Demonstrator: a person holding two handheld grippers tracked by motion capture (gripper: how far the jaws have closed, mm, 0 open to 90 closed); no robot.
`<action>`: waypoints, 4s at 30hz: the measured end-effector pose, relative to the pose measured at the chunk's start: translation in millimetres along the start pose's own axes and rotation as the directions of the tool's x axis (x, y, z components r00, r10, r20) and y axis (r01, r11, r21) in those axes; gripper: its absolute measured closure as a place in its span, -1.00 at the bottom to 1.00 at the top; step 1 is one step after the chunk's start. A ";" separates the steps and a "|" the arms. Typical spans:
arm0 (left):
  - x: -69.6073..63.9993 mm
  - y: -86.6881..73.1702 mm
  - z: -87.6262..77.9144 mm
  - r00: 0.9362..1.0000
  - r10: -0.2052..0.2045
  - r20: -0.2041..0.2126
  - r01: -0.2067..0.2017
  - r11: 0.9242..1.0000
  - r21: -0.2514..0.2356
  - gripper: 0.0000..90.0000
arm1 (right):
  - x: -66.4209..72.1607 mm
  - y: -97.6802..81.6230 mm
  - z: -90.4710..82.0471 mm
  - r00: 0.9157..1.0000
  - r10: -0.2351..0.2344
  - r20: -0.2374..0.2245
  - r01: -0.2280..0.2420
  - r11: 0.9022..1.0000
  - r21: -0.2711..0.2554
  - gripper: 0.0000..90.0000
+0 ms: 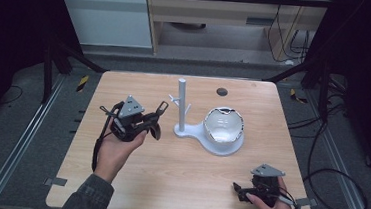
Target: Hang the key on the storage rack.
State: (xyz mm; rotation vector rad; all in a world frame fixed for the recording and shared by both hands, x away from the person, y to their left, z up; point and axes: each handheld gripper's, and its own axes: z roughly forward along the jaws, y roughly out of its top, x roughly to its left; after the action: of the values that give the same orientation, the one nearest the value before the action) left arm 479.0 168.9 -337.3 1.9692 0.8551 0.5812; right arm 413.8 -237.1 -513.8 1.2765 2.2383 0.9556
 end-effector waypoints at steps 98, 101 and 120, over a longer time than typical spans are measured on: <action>4.0 -2.9 75.0 0.995 -0.098 0.015 0.098 0.995 -0.006 0.78 | 0.7 -0.3 -0.3 1.000 -0.006 -0.003 0.006 1.000 -0.001 -0.99; 4.2 -4.5 76.9 0.994 -0.104 0.021 0.105 0.994 -0.014 0.78 | 0.7 -0.3 -0.3 1.000 -0.006 -0.002 0.006 1.000 0.000 -0.99; -3.1 -5.5 58.0 0.995 -0.104 -0.006 0.103 0.993 -0.055 0.48 | 1.0 -0.3 -0.4 1.000 -0.003 -0.003 0.003 1.000 0.000 -0.99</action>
State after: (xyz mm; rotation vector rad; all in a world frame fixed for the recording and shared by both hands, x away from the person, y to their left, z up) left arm 514.4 137.1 -371.2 1.8622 0.9312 0.5474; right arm 412.8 -236.5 -513.7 1.2723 2.2421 0.9572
